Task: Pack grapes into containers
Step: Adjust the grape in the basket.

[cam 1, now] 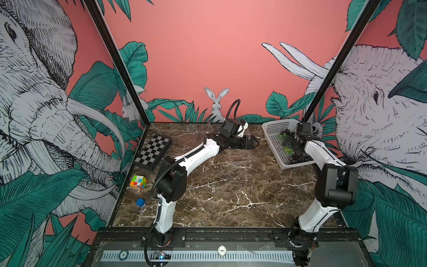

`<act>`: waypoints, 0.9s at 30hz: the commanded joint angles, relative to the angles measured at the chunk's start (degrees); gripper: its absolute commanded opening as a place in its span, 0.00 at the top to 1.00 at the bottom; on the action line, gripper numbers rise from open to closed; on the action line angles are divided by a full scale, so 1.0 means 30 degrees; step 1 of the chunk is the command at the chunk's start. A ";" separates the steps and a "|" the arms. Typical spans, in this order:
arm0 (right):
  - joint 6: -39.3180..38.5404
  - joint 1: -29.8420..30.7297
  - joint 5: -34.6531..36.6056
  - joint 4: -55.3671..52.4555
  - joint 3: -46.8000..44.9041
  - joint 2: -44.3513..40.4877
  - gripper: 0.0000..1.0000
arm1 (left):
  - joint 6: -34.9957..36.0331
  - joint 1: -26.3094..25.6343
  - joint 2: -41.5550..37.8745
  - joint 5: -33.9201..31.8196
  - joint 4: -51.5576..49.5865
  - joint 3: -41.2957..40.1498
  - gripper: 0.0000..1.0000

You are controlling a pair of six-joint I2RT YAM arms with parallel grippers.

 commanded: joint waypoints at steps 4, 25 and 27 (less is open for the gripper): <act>0.0124 -0.0717 -0.2128 -0.0578 0.3000 0.3057 0.01 | 0.0371 0.0288 -0.0021 0.0032 -0.0727 0.0352 0.00; -0.2320 0.0038 -0.6587 -0.0256 0.4536 0.2994 0.02 | -0.0086 0.0337 0.1386 0.0391 -0.1444 0.1645 0.00; -0.2372 -0.0234 -0.4899 -0.1148 0.5230 0.3153 0.02 | -0.0085 0.0316 0.1597 0.0529 -0.1504 0.1941 0.01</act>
